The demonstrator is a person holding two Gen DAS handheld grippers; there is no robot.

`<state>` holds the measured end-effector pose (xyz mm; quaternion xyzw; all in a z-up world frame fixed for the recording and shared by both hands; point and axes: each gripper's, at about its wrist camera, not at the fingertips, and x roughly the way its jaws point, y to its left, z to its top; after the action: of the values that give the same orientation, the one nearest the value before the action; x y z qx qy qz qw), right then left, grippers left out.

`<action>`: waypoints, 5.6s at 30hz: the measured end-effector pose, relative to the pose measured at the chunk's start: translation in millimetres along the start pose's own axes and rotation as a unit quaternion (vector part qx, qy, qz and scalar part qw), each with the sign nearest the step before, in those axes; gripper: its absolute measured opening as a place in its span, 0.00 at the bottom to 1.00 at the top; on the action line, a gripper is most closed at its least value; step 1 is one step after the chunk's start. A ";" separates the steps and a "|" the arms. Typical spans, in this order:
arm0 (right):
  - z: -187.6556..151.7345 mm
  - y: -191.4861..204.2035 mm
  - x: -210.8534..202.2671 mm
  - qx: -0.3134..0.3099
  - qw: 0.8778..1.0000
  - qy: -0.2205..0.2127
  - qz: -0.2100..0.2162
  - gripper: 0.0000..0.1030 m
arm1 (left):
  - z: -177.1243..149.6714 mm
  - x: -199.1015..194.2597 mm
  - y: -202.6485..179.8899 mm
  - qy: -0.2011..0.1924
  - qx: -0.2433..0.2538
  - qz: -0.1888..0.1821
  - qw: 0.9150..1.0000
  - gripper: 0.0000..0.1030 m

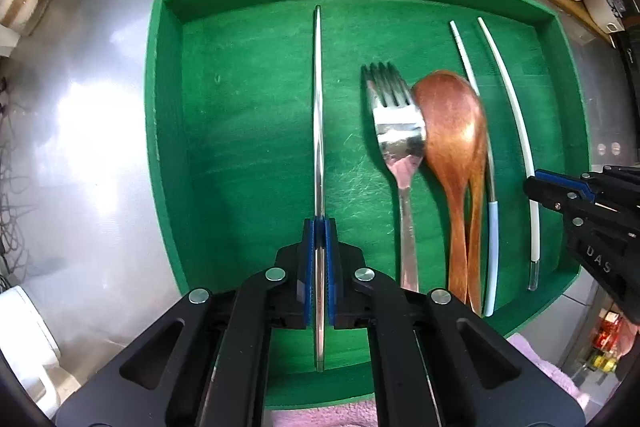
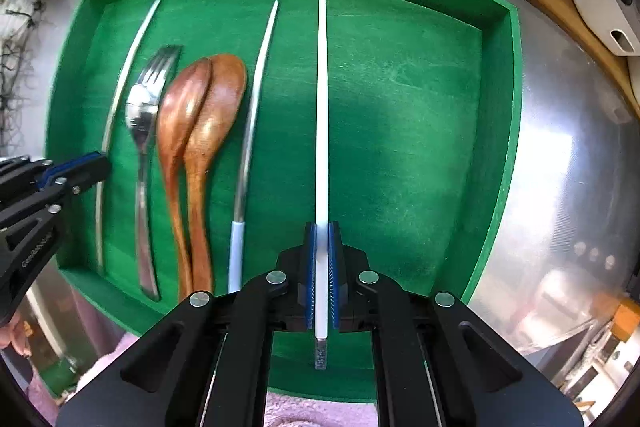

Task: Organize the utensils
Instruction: 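Lift both chopsticks and carry them over the orange holder, then lower both chopsticks into the holder and open both tools, then grasp the silver fork with the left tool while the right grasps a silver chopstick, then lift the fork with the left tool while the right lifts the chopstick toward the holder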

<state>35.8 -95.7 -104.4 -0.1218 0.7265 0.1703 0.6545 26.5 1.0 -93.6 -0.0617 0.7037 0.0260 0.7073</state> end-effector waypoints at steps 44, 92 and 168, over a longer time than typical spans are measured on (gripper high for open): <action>103.2 -50.3 -157.3 0.021 0.843 -0.528 0.096 0.06 | 121.3 -136.8 -8.9 -0.506 -0.039 -0.126 0.852 0.04; 6.8 -47.6 -42.2 -0.042 0.977 -0.182 0.105 0.40 | 17.4 -37.2 4.4 -0.191 0.017 -0.132 0.972 0.54; -6.1 -27.6 -12.9 -0.031 0.993 -0.078 0.087 0.06 | 1.5 -16.6 -4.1 -0.100 0.053 -0.079 0.990 0.05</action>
<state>42.7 -123.9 -93.6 -0.0649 0.6753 0.2581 0.6878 28.3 -2.1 -76.8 -0.0765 0.6224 -0.0615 0.7765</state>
